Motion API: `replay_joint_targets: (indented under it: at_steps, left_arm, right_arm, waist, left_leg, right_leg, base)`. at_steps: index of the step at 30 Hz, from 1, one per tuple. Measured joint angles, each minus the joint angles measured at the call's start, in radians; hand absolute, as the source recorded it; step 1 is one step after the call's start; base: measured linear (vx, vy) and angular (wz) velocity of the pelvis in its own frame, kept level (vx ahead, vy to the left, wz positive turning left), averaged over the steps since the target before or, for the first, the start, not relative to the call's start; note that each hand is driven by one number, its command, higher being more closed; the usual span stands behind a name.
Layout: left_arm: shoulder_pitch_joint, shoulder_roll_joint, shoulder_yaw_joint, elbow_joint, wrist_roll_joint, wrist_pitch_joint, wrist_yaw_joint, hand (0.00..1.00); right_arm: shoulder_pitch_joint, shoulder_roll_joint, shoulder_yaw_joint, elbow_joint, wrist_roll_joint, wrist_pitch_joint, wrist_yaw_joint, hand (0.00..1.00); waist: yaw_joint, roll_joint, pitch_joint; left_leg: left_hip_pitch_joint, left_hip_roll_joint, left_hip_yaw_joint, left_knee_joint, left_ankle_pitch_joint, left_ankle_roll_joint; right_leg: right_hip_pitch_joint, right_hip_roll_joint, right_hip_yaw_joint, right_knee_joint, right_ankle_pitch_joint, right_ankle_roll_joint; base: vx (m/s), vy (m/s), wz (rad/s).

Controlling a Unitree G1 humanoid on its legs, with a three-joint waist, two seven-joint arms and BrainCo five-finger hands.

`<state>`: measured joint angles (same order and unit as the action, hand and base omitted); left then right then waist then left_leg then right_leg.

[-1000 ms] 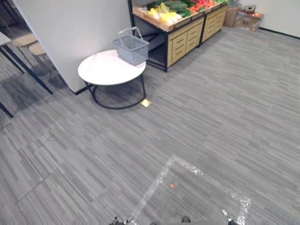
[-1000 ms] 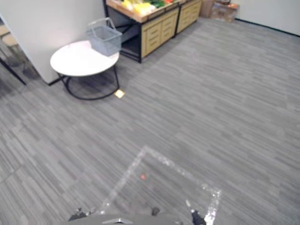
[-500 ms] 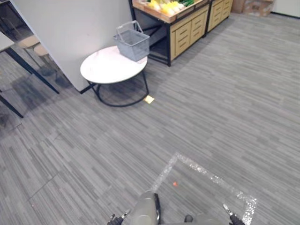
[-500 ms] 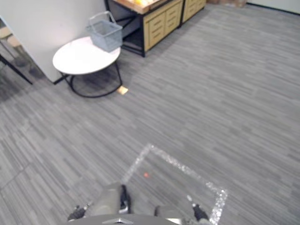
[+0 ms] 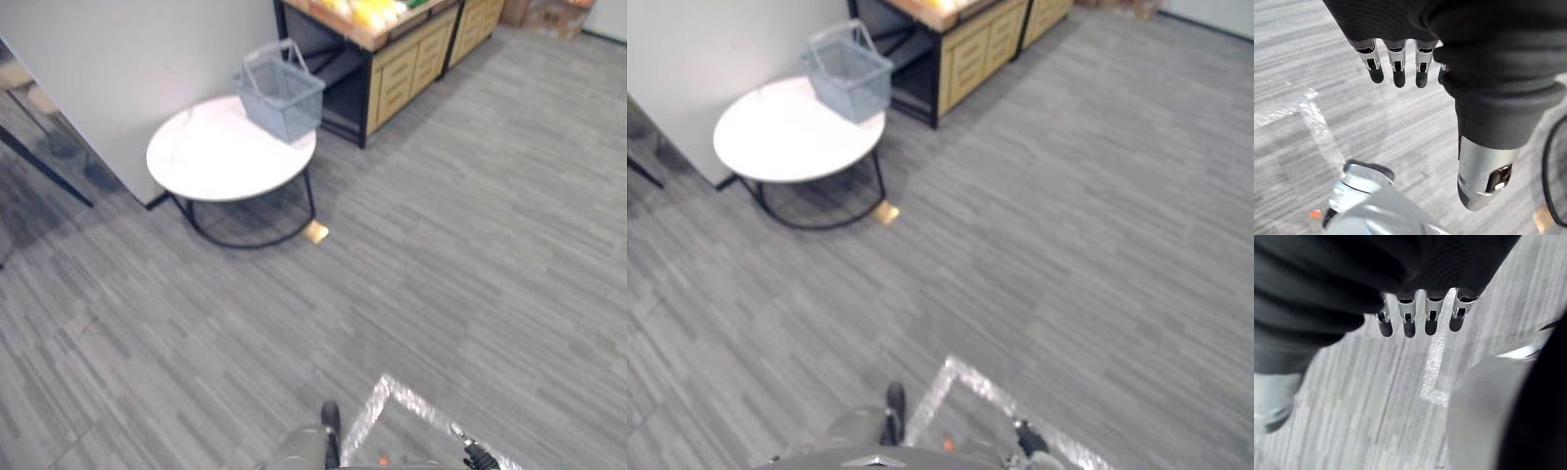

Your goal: Pick vegetable in the basket

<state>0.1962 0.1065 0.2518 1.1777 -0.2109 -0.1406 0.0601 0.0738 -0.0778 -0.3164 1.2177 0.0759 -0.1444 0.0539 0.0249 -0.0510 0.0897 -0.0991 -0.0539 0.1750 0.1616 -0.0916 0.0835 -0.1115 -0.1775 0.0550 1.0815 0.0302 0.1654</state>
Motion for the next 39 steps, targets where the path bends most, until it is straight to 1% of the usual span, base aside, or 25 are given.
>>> replay_joint_targets:
  at_steps: [1, 3, 4, 6, 7, 9, 11, 12, 13, 15, 16, 17, 19, 21, 23, 25, 27, 30, 32, 33, 34, 35, 36, 37, 39]
  left_arm:
    - [-0.008, 0.005, -0.015, -0.003, 0.001, 0.0, 0.0, 0.0]
    - [-0.05, 0.014, -0.057, -0.005, 0.005, -0.001, 0.0, 0.0]
    - [-0.064, 0.012, -0.057, -0.005, 0.009, -0.001, 0.001, 0.0]
    - [-0.114, -0.001, -0.055, -0.009, 0.016, -0.003, 0.003, 0.0]
    - [-0.123, -0.009, -0.055, -0.009, 0.016, -0.003, 0.003, 0.0]
    - [-0.161, -0.043, -0.041, -0.031, 0.016, -0.005, 0.008, 0.0]
    - [-0.169, -0.066, 0.004, -0.037, 0.016, -0.01, 0.01, 0.0]
    - [-0.165, -0.087, 0.049, -0.035, 0.016, -0.011, 0.009, 0.0]
    - [-0.164, -0.101, 0.067, -0.029, 0.016, -0.011, 0.006, 0.0]
    - [-0.158, -0.122, 0.114, -0.026, 0.018, -0.01, 0.004, 0.0]
    - [-0.126, -0.144, 0.155, -0.025, 0.015, -0.008, 0.0, 0.0]
    - [-0.125, -0.144, 0.167, -0.025, 0.015, -0.008, -0.001, 0.0]
    - [-0.127, -0.132, 0.187, -0.03, 0.006, -0.003, -0.007, 0.0]
    - [-0.126, -0.117, 0.187, -0.039, -0.015, -0.004, -0.018, 0.0]
    - [-0.125, -0.106, 0.181, -0.055, -0.011, -0.005, -0.026, 0.0]
    - [-0.124, -0.1, 0.184, -0.06, -0.011, -0.009, -0.024, 0.0]
    - [-0.111, -0.092, 0.168, -0.057, -0.011, -0.008, -0.015, 0.0]
    - [-0.073, -0.09, 0.147, -0.038, -0.009, -0.007, 0.005, 0.0]
    - [-0.051, -0.097, 0.162, -0.038, -0.011, -0.004, 0.014, 0.0]
    - [-0.038, -0.09, 0.166, -0.028, -0.011, -0.003, 0.018, 0.0]
    - [-0.036, -0.083, 0.165, -0.024, -0.011, -0.003, 0.02, 0.0]
    - [-0.034, -0.067, 0.152, -0.022, -0.01, -0.003, 0.022, 0.0]
    - [-0.033, -0.062, 0.146, -0.022, -0.01, -0.003, 0.022, 0.0]
    - [-0.032, -0.049, 0.144, -0.008, -0.008, -0.002, 0.022, 0.0]
    - [-0.033, -0.03, 0.126, 0.01, -0.004, 0.001, 0.022, 0.0]
  right_arm:
    - [0.001, -0.002, 0.0, -0.003, 0.0, 0.0, 0.0, 0.0]
    - [0.02, -0.004, 0.0, -0.014, 0.0, -0.001, -0.001, 0.0]
    - [0.024, -0.004, 0.0, -0.014, 0.001, 0.0, -0.001, 0.0]
    - [0.042, 0.0, 0.0, -0.015, 0.001, 0.002, -0.001, 0.0]
    - [0.045, -0.002, 0.0, -0.016, 0.001, 0.002, -0.001, 0.0]
    - [0.049, -0.008, 0.0, -0.029, 0.0, 0.002, -0.004, 0.0]
    - [0.053, -0.002, 0.0, -0.041, -0.001, 0.003, -0.007, 0.0]
    - [0.059, -0.003, 0.003, -0.044, -0.002, 0.009, -0.007, 0.0]
    - [0.057, -0.004, -0.001, -0.045, -0.011, 0.009, -0.006, 0.0]
    - [0.063, -0.012, -0.024, -0.063, -0.038, 0.009, -0.004, 0.0]
    - [0.048, -0.025, -0.031, -0.065, -0.039, 0.009, -0.003, 0.0]
    - [0.044, -0.025, -0.035, -0.064, -0.039, 0.009, -0.002, 0.0]
    - [0.035, -0.027, -0.05, -0.057, -0.04, 0.015, -0.007, 0.0]
    - [0.033, -0.024, -0.047, -0.052, -0.049, 0.015, -0.008, 0.0]
    - [0.02, -0.028, -0.044, -0.051, -0.055, 0.013, -0.009, 0.0]
    - [-0.021, -0.028, -0.044, -0.047, -0.055, 0.014, -0.009, 0.0]
    - [-0.038, -0.024, -0.037, -0.042, -0.036, 0.013, -0.009, 0.0]
    - [-0.046, -0.022, -0.009, -0.045, -0.035, 0.01, -0.019, 0.0]
    - [-0.035, -0.022, 0.033, -0.056, -0.036, 0.009, -0.032, 0.0]
    - [-0.031, -0.016, 0.03, -0.057, -0.037, 0.009, -0.043, 0.0]
    - [-0.024, -0.01, 0.027, -0.055, -0.037, 0.009, -0.046, 0.0]
    - [-0.025, 0.006, 0.017, -0.054, -0.037, 0.008, -0.047, 0.0]
    - [-0.026, 0.011, 0.012, -0.054, -0.037, 0.008, -0.047, 0.0]
    - [-0.025, 0.019, 0.007, -0.042, -0.038, 0.007, -0.046, 0.0]
    - [-0.021, 0.019, -0.027, -0.02, -0.039, 0.008, -0.046, 0.0]
  waist:
    - [0.001, 0.002, 0.003]
    - [-0.014, 0.01, 0.012]
    - [-0.022, 0.012, 0.013]
    - [-0.05, 0.031, 0.03]
    - [-0.055, 0.037, 0.033]
    - [-0.051, 0.057, 0.049]
    - [-0.054, 0.052, 0.059]
    - [-0.052, 0.06, 0.063]
    - [-0.052, 0.066, 0.067]
    - [-0.048, 0.09, 0.068]
    - [-0.049, 0.117, 0.062]
    - [-0.054, 0.121, 0.065]
    - [-0.043, 0.122, 0.077]
    - [-0.036, 0.095, 0.095]
    - [-0.019, 0.087, 0.092]
    - [-0.013, 0.089, 0.096]
    - [0.01, 0.081, 0.1]
    - [0.007, 0.084, 0.099]
    - [0.012, 0.084, 0.096]
    - [0.018, 0.071, 0.081]
    - [0.017, 0.057, 0.073]
    - [0.018, 0.028, 0.058]
    - [0.02, 0.021, 0.053]
    - [0.024, 0.001, 0.038]
    - [0.016, -0.011, 0.033]
  left_leg:
    - [0.041, -0.002, -0.006, -0.015, -0.019, 0.001]
    - [0.165, -0.001, -0.033, -0.054, -0.071, 0.004]
    - [0.188, -0.001, -0.049, -0.058, -0.087, 0.004]
    - [0.266, 0.024, -0.093, -0.071, -0.142, -0.009]
    - [0.277, 0.036, -0.103, -0.072, -0.156, -0.016]
    - [0.326, 0.077, -0.135, -0.077, -0.204, -0.057]
    - [0.385, 0.108, -0.161, -0.114, -0.24, -0.081]
    - [0.432, 0.133, -0.165, -0.118, -0.249, -0.075]
    - [0.435, 0.152, -0.166, -0.087, -0.242, -0.087]
    - [0.426, 0.201, -0.165, 0.045, -0.196, -0.123]
    - [0.325, 0.245, -0.172, 0.296, -0.07, -0.145]
    - [0.271, 0.255, -0.185, 0.408, 0.01, -0.154]
    - [0.12, 0.296, -0.157, 0.777, 0.082, -0.229]
    - [0.051, 0.331, -0.041, 0.924, 0.035, -0.184]
    - [-0.036, 0.325, 0.044, 0.932, -0.02, -0.168]
    - [-0.138, 0.314, 0.089, 0.839, -0.064, -0.167]
    - [-0.18, 0.247, 0.118, 0.507, -0.079, -0.157]
    - [-0.167, 0.189, 0.112, 0.01, 0.024, -0.139]
    - [-0.203, 0.209, 0.121, -0.064, 0.067, -0.127]
    - [-0.21, 0.198, 0.141, -0.019, 0.164, -0.104]
    - [-0.211, 0.187, 0.153, -0.013, 0.181, -0.088]
    - [-0.21, 0.164, 0.171, -0.011, 0.194, -0.071]
    - [-0.209, 0.154, 0.17, -0.004, 0.194, -0.061]
    - [-0.192, 0.127, 0.171, 0.015, 0.16, -0.021]
    - [-0.125, 0.099, 0.164, 0.014, 0.107, -0.008]
  right_leg:
    - [-0.031, 0.0, -0.023, 0.04, -0.023, -0.019]
    - [-0.132, -0.009, -0.137, 0.022, -0.176, -0.104]
    - [-0.157, -0.014, -0.17, -0.014, -0.201, -0.114]
    - [-0.224, -0.005, -0.249, -0.28, -0.224, -0.129]
    - [-0.236, 0.007, -0.251, -0.379, -0.215, -0.12]
    - [-0.267, 0.033, -0.231, -0.802, -0.118, -0.093]
    - [-0.274, 0.035, -0.202, -0.992, -0.065, -0.062]
    - [-0.286, 0.04, -0.215, -0.908, 0.033, -0.064]
    - [-0.296, 0.044, -0.217, -0.847, 0.046, -0.075]
    - [-0.3, 0.073, -0.231, -0.701, -0.006, -0.145]
    - [-0.248, 0.1, -0.265, -0.669, -0.094, -0.166]
    - [-0.216, 0.106, -0.277, -0.68, -0.114, -0.171]
    - [-0.059, 0.13, -0.295, -0.755, -0.14, -0.191]
    - [0.109, 0.136, -0.302, -0.851, -0.142, -0.194]
    - [0.211, 0.128, -0.302, -0.931, -0.148, -0.195]
    - [0.285, 0.124, -0.306, -1.005, -0.165, -0.17]
    - [0.344, 0.093, -0.315, -1.04, -0.186, -0.138]
    - [0.419, 0.071, -0.324, -1.075, -0.24, -0.09]
    - [0.446, 0.07, -0.325, -1.071, -0.282, -0.058]
    - [0.462, 0.049, -0.318, -1.059, -0.302, -0.061]
    - [0.462, 0.04, -0.312, -1.044, -0.3, -0.063]
    - [0.435, 0.008, -0.281, -0.99, -0.281, -0.093]
    - [0.415, -0.002, -0.258, -0.951, -0.265, -0.116]
    - [0.351, -0.026, -0.189, -0.796, -0.217, -0.112]
    - [0.26, -0.053, -0.133, -0.542, -0.07, -0.057]
  base:
    - [0.51, 0.084, 0.07]
    - [0.46, 0.015, 0.23]
    - [0.45, -0.061, 0.5]
    - [0.54, -0.124, 0.54]
    - [0.65, -0.181, 0.49]
    - [0.68, -0.232, 0.44]
    - [0.72, -0.29, 0.52]
    - [0.76, -0.295, 0.49]
    - [0.79, -0.319, 0.46]
    - [0.75, -0.363, 0.22]
    - [0.74, -0.371, 0.12]
    - [0.89, -0.408, 0.23]
    - [0.7, -0.261, 0.24]
    - [0.54, -0.183, 0.18]
    - [0.48, -0.152, -0.02]
    - [0.44, -0.084, -0.13]
    - [0.41, 0.029, -0.09]
    - [0.49, 0.18, 0.03]
    - [0.52, 0.293, 0.09]
    - [0.49, 0.279, 0.15]
    - [0.49, 0.265, 0.24]
    - [0.4, 0.215, 0.23]
    - [0.62, 0.336, 0.28]
    - [0.54, 0.286, 0.26]
    - [0.6, 0.298, 0.26]
